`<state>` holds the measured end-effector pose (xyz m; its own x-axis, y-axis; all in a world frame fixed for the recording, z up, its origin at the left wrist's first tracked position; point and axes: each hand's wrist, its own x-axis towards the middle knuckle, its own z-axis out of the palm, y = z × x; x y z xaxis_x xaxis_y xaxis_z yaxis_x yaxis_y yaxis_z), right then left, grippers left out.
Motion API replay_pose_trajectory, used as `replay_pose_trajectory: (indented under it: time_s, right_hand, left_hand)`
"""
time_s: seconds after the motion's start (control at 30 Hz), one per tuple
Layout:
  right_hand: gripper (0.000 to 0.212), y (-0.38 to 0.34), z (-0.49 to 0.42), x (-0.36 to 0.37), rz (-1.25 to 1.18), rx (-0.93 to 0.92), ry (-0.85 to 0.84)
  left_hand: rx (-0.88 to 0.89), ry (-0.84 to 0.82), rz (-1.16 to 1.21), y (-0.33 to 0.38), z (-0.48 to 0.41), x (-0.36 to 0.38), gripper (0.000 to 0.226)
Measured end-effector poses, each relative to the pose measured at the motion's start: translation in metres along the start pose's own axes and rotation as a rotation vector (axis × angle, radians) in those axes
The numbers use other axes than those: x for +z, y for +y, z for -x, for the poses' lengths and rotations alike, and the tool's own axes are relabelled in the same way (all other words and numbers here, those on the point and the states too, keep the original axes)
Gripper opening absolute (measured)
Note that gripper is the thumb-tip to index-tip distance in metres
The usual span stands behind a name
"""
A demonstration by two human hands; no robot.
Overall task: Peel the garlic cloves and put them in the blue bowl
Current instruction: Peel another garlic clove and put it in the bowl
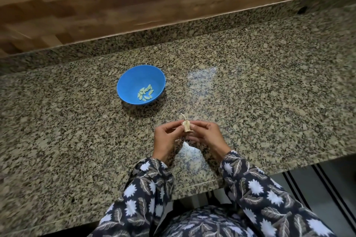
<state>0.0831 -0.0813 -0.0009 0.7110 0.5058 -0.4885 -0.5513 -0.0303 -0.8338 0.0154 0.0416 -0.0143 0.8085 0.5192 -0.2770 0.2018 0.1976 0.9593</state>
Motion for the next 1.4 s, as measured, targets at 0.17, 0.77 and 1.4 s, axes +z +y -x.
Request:
replay_pose_trajectory:
  time_s: [0.17, 0.77, 1.4]
  right_hand:
    - [0.034, -0.002, 0.001, -0.010, 0.061, -0.018, -0.146]
    - [0.019, 0.015, 0.008, 0.006, -0.224, -0.005, 0.130]
    - [0.020, 0.013, 0.010, -0.006, -0.584, 0.108, 0.136]
  left_hand:
    - [0.002, -0.094, -0.019, 0.006, 0.000, -0.001, 0.023]
    - [0.341, 0.154, -0.737, 0.006, 0.021, 0.019, 0.017]
    - [-0.125, 0.203, 0.300, 0.006, 0.016, 0.023, 0.009]
